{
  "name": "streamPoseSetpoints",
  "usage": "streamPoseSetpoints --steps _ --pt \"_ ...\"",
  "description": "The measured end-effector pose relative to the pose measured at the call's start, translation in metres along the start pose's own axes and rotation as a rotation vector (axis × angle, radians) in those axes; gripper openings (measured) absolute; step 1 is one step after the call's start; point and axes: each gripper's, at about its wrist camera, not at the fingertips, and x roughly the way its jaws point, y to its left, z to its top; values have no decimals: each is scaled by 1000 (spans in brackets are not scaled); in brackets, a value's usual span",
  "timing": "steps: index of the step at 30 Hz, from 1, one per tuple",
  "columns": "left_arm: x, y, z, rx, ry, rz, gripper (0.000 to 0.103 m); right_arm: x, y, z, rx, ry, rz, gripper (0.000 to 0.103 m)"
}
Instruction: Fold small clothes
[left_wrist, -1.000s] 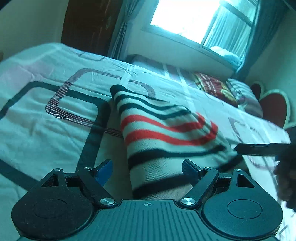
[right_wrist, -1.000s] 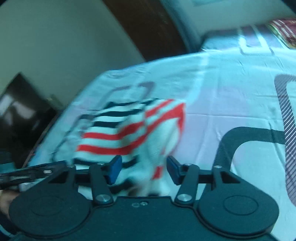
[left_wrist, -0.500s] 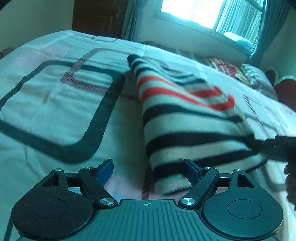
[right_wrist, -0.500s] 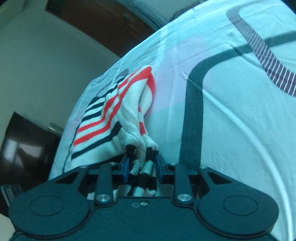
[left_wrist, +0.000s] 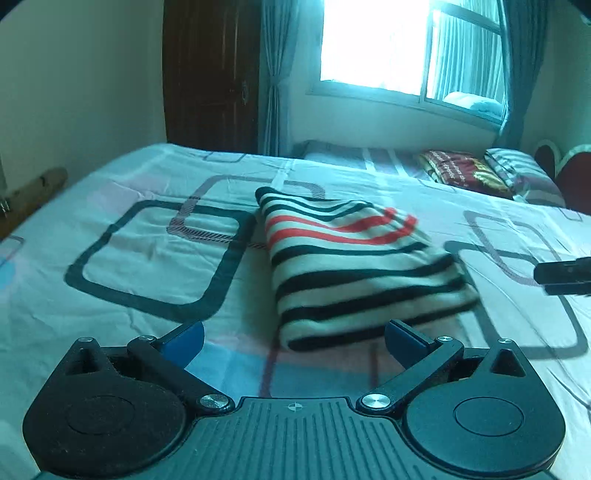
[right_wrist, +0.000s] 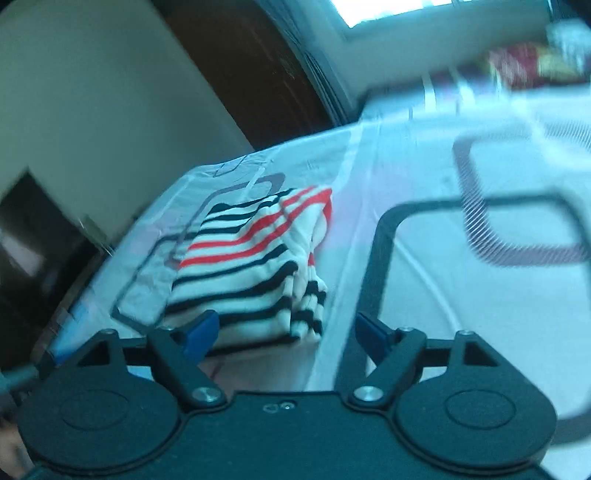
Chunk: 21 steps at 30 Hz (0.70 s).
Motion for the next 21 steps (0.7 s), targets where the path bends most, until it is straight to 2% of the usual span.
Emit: streamPoseSetpoints --steps 3,5,9,15,21 --pt "-25 -14 -7 -3 5 -12 103 -29 24 -17 -81 -10 -154 91" --pt "-39 -22 -12 -23 15 -46 103 -38 33 -29 -98 -4 -209 93" --pt "-63 -32 -22 -37 -10 -43 103 -53 51 -45 -131 5 -214 100" --pt "-84 -32 -35 -45 -37 -23 103 -73 72 -64 -218 -92 -241 100" --pt "-94 -30 -40 -26 -46 -31 103 -77 82 -68 -222 -94 -251 100"
